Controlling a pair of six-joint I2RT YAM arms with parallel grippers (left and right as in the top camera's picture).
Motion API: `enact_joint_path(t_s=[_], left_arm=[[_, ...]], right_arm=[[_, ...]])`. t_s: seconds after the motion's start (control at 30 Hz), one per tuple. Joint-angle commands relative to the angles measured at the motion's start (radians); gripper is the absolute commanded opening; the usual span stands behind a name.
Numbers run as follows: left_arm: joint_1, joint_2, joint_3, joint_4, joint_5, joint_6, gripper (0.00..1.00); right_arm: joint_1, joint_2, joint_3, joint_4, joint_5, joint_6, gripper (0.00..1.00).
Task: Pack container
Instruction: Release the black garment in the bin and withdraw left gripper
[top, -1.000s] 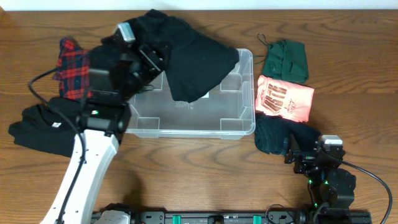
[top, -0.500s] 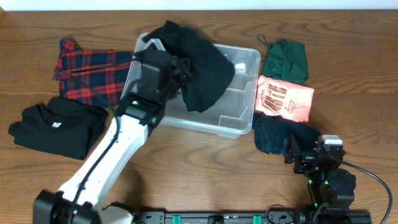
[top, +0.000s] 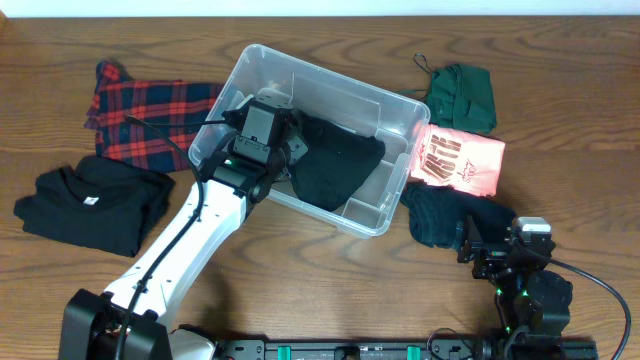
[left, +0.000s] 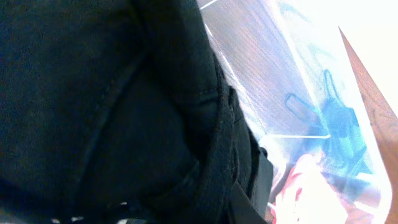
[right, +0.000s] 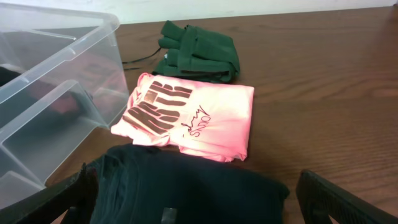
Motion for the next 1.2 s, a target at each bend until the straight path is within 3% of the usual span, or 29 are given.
enact_joint_path(t_s=[0.0, 0.03, 0.1, 0.17, 0.23, 0.57, 0.67, 0.8, 0.93, 1.03, 1.17], left_arm=[[0.001, -0.027, 0.012, 0.016, -0.056, -0.001, 0.36], [0.001, -0.030, 0.012, 0.016, -0.071, 0.000, 0.45], [0.008, -0.044, 0.012, 0.016, -0.085, 0.016, 0.50], [0.026, -0.074, 0.012, 0.015, -0.098, 0.057, 0.66], [0.051, -0.119, 0.012, -0.002, -0.124, 0.098, 0.73], [0.277, -0.352, 0.012, -0.249, -0.280, 0.246, 0.78], [0.382, -0.405, 0.012, -0.349, -0.298, 0.244, 0.88], [0.568, -0.451, 0.012, -0.492, -0.298, 0.209, 0.99], [0.753, -0.456, 0.012, -0.584, -0.274, 0.200, 0.98], [0.861, -0.443, 0.011, -0.586, -0.185, 0.267, 0.98], [0.915, -0.402, 0.011, -0.553, -0.130, 0.320, 0.98]], right_arm=[[-0.002, -0.005, -0.003, -0.001, -0.008, 0.009, 0.99], [-0.002, -0.005, -0.003, -0.001, -0.008, 0.009, 0.99], [-0.002, -0.005, -0.003, -0.001, -0.008, 0.009, 0.99], [-0.002, -0.005, -0.003, -0.001, -0.008, 0.008, 0.99], [-0.002, -0.005, -0.003, -0.001, -0.008, 0.008, 0.99], [-0.002, -0.005, -0.003, -0.001, -0.008, 0.009, 0.99], [-0.002, -0.005, -0.003, -0.001, -0.008, 0.009, 0.99], [-0.002, -0.005, -0.003, -0.001, -0.008, 0.009, 0.99], [-0.002, -0.005, -0.003, -0.001, -0.008, 0.008, 0.99], [-0.002, -0.005, -0.003, -0.001, -0.008, 0.009, 0.99], [-0.002, -0.005, -0.003, -0.001, -0.008, 0.009, 0.99]])
